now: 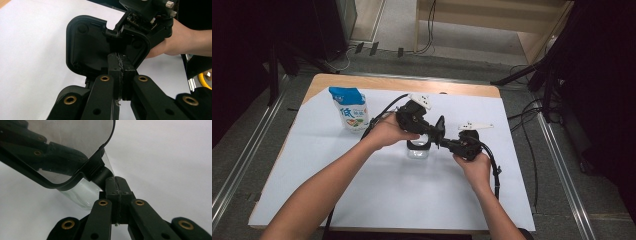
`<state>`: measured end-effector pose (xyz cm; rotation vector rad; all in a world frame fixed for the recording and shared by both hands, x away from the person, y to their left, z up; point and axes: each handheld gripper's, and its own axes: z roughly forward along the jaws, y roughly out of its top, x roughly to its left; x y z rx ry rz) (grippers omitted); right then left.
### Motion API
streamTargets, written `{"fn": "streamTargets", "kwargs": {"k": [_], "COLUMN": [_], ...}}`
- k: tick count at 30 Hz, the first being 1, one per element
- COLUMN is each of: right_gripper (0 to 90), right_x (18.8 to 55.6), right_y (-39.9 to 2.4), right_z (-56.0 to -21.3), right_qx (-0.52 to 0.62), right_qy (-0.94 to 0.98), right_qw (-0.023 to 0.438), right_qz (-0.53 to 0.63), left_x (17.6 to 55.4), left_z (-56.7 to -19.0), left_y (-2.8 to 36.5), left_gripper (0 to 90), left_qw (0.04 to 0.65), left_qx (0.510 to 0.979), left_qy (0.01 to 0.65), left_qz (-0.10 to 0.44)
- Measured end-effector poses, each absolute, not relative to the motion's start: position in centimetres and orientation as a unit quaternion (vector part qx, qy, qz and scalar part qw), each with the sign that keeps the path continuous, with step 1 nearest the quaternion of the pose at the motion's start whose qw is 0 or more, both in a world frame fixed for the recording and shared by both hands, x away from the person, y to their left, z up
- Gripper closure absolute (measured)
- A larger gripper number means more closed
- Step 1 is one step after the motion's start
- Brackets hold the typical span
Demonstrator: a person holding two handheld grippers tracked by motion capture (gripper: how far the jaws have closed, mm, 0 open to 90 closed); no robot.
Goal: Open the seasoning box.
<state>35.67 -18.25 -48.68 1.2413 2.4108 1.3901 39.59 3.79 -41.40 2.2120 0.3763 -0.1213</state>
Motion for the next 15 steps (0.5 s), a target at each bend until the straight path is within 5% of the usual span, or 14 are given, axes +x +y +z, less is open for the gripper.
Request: {"fn": "streamTargets", "kwargs": {"k": [15], "right_gripper": [90.0], "right_x": [35.62], "right_y": [-18.17], "right_z": [-48.75], "right_qx": [0.407], "right_qy": [0.791], "right_qw": [0.05], "right_qz": [0.454], "left_x": [39.84], "left_z": [-41.74], "left_y": [3.7], "left_gripper": [90.0], "left_qw": [0.428], "left_qx": [0.889], "left_qy": [0.153], "left_qz": [-0.058]}}
